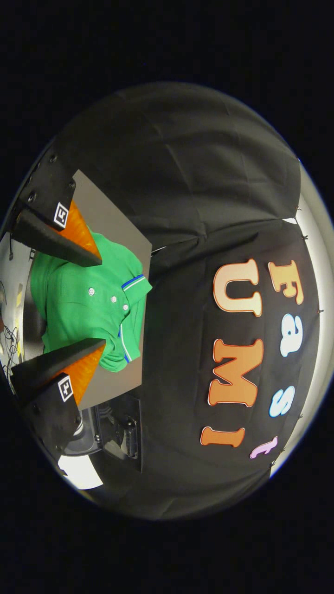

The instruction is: Put the clothes into the washing machine and then close the washing machine lid.

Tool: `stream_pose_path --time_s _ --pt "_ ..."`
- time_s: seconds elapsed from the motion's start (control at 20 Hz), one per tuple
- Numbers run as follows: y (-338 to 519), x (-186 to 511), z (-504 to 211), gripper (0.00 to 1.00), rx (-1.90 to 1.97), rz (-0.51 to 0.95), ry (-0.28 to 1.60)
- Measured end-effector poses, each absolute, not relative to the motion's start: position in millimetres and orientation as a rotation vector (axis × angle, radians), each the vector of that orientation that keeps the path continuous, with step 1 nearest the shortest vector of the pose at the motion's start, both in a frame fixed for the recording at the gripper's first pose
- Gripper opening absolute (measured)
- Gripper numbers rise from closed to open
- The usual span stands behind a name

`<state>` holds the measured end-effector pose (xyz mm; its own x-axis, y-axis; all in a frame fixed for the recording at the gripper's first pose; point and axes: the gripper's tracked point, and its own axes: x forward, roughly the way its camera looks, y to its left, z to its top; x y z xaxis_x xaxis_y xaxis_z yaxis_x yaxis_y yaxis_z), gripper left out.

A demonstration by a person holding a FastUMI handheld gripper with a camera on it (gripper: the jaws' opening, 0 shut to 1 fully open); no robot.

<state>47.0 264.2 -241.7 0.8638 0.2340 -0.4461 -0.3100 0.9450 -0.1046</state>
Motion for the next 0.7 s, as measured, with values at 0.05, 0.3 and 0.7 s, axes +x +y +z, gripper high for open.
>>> stream_pose_path --time_s 0.05,0.3,0.7 --pt "264 48 -248 0.99 -0.186 0.278 0.454" --pt "261 54 -272 0.97 -0.252 0.240 0.499" --pt "258 52 -281 0.75 -0.261 0.225 0.514"
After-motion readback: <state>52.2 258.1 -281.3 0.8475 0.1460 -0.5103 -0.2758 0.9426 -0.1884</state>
